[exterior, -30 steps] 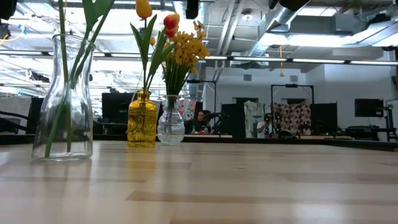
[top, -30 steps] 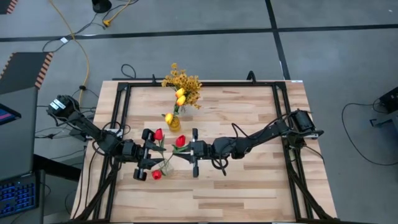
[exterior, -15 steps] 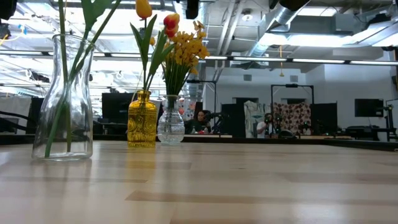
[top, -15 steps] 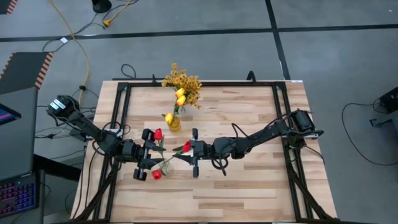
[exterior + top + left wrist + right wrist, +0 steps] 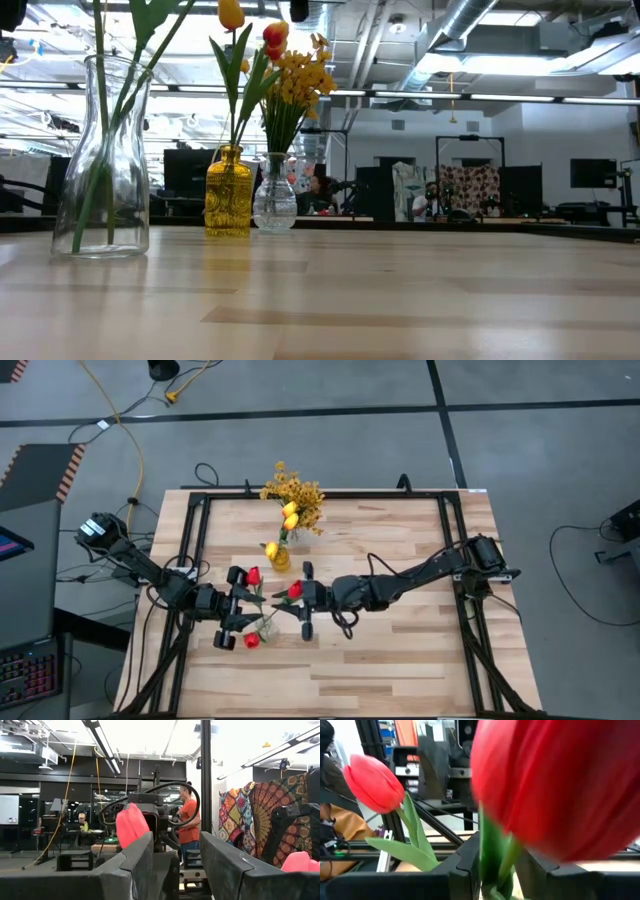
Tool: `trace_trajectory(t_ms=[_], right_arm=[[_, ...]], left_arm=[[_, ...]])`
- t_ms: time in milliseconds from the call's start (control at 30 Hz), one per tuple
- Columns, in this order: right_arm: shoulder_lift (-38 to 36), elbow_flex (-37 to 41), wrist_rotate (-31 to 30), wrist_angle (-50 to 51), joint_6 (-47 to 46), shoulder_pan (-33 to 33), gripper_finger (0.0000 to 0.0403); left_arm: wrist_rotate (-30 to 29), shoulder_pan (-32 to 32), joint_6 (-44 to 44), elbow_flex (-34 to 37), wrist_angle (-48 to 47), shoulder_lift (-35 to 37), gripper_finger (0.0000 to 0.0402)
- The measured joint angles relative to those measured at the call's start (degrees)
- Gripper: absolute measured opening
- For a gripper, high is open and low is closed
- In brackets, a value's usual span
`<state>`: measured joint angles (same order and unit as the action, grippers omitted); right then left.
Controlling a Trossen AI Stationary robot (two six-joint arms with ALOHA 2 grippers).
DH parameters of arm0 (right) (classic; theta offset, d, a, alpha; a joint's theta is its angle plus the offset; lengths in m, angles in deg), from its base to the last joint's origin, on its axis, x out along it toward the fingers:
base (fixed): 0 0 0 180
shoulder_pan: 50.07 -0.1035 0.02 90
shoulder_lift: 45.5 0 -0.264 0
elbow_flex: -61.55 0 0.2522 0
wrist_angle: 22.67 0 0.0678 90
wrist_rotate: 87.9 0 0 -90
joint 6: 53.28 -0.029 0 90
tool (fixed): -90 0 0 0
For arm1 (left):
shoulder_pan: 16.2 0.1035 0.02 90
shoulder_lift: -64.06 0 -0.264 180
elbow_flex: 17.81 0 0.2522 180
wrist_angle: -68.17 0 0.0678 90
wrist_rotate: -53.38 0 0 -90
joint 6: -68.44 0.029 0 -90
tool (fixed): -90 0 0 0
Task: Sort flowers into vase by color
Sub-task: Put the red tulip into the bottom transparent vase
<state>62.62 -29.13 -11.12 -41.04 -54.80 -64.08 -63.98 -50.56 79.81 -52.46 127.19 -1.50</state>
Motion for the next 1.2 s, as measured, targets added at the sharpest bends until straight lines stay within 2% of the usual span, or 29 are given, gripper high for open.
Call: trace_trajectory(t_ms=[467,733,1200], right_arm=[[0.00,-0.60,0.15,1.06,-1.28,1.73,0.0129],[0.02,-0.60,6.05,1.87,0.47,1.69,0.0132],[0.00,-0.60,5.97,2.26,-0.44,1.89,0.0242]], left_arm=[[0.00,-0.02,0.03,0.00,1.36,0.00,0.0146],[-0.04,0.01,0.03,0.00,-2.27,4.57,0.0146],[-0.32,-0.01,-0.08,0.00,-14.72,15.94,0.0146]])
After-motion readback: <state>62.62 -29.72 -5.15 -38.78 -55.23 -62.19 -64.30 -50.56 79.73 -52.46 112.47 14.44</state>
